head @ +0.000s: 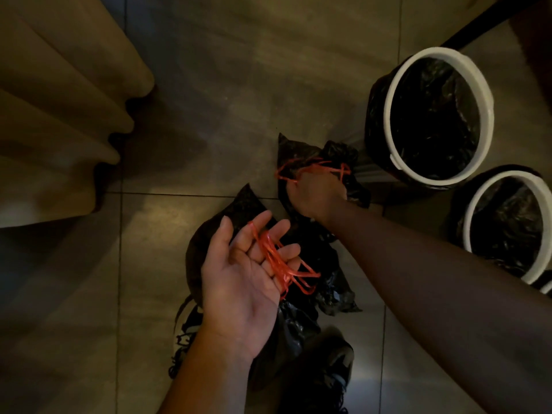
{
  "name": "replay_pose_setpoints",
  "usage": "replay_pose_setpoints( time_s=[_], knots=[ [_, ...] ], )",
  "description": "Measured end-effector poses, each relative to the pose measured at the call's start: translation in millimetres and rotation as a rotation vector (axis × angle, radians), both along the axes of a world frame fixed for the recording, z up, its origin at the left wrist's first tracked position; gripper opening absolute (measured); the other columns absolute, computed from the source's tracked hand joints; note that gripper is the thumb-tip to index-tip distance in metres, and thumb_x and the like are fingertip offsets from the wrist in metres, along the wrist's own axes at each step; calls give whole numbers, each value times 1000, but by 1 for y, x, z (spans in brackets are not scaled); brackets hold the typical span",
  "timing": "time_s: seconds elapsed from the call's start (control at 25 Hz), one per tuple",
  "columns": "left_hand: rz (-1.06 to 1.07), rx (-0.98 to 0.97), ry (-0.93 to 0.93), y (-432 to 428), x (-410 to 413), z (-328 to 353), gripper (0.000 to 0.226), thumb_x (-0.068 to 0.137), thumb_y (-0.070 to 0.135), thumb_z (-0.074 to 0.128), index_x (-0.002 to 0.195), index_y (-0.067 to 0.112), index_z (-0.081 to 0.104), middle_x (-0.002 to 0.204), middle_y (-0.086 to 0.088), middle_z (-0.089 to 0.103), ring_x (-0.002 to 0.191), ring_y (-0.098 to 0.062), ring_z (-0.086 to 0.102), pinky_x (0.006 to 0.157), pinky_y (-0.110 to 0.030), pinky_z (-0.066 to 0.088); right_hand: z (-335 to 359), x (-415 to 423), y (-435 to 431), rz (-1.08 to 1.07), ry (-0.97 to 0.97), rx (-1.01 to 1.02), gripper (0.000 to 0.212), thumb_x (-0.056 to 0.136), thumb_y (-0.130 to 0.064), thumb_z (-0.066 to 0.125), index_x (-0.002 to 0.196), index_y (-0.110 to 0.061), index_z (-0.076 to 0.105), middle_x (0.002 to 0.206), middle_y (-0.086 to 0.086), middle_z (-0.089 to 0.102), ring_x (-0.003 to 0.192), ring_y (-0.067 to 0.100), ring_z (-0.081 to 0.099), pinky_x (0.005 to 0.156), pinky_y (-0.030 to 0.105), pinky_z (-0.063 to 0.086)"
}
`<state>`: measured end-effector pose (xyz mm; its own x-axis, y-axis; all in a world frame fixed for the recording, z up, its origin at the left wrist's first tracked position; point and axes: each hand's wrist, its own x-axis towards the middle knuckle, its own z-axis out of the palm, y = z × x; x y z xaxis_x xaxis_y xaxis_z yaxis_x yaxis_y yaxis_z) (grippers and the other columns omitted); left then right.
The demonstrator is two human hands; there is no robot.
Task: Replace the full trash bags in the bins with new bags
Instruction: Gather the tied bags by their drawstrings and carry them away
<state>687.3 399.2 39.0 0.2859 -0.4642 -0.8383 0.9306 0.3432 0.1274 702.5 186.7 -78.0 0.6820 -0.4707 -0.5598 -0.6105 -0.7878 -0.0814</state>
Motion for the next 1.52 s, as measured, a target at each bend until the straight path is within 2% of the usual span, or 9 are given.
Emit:
replay_pose_setpoints(
  time_s=[0.24, 0.44, 0.6, 0.72, 0.92, 1.08, 1.2, 1.4, 1.52],
  knots=[
    [-73, 13, -69, -6, -9, 16, 69, 93, 64, 53, 137, 14, 67, 129, -16, 72, 94, -26, 74, 85, -40, 55, 76, -80, 7, -847, -306, 222, 33, 96, -48, 62, 75, -24, 73, 66, -17, 68, 68, -3, 62, 64, 16, 41],
    [-187, 37, -148, -9, -25, 51, 69, 87, 65, 58, 135, 15, 69, 124, -14, 74, 87, -23, 73, 78, -36, 58, 145, -134, 12, -1542, -710, 424, 26, 88, -13, 74, 62, -14, 68, 59, -1, 66, 56, 9, 63, 58, 24, 49],
    [-250, 95, -136, -9, -52, 95, 67, 87, 64, 61, 131, 15, 71, 115, -13, 76, 82, -22, 71, 75, -36, 59, 204, -182, 15, -1847, -728, 698, 17, 88, -4, 75, 73, -9, 70, 68, 4, 67, 67, 15, 65, 87, 36, 59],
    [-367, 143, -153, -14, -66, 130, 65, 93, 66, 56, 132, 16, 69, 112, -10, 78, 84, -22, 71, 82, -39, 56, 247, -217, 19, -1786, -675, 600, 9, 82, -15, 81, 76, -10, 76, 79, 8, 74, 83, 19, 71, 103, 48, 56],
    [-492, 239, -195, -30, -88, 207, 62, 101, 60, 51, 130, 7, 66, 100, -10, 75, 76, -20, 68, 82, -35, 53, 322, -241, 28, -1180, -492, 380, 39, 71, -70, 64, 80, -35, 77, 67, -8, 74, 58, 3, 65, 65, 37, 51],
    [-603, 259, -287, -31, -93, 281, 57, 98, 57, 54, 128, 9, 68, 97, -8, 76, 72, -17, 69, 80, -34, 53, 371, -248, 21, -1111, -609, 480, 48, 78, -67, 63, 70, -20, 67, 54, -2, 63, 48, 8, 57, 56, 36, 43],
    [-637, 287, -345, -29, -96, 338, 59, 92, 58, 59, 127, 10, 68, 101, -11, 78, 74, -18, 70, 85, -37, 55, 416, -267, 17, -1200, -671, 585, 44, 78, -68, 61, 72, -25, 71, 56, -4, 62, 61, 17, 68, 62, 36, 48],
    [-652, 266, -440, -43, -111, 423, 63, 91, 59, 60, 131, 11, 66, 120, -17, 76, 85, -23, 71, 97, -44, 55, 489, -308, 8, -1207, -767, 677, 40, 73, -66, 62, 77, -29, 77, 64, -7, 67, 62, 3, 64, 64, 24, 48],
    [-694, 242, -556, -63, -122, 464, 65, 89, 61, 61, 131, 12, 66, 122, -16, 74, 88, -23, 73, 90, -41, 56, 524, -333, -2, -1244, -835, 725, 35, 76, -57, 66, 80, -25, 80, 67, -4, 70, 65, 4, 66, 70, 25, 49]
  ],
)
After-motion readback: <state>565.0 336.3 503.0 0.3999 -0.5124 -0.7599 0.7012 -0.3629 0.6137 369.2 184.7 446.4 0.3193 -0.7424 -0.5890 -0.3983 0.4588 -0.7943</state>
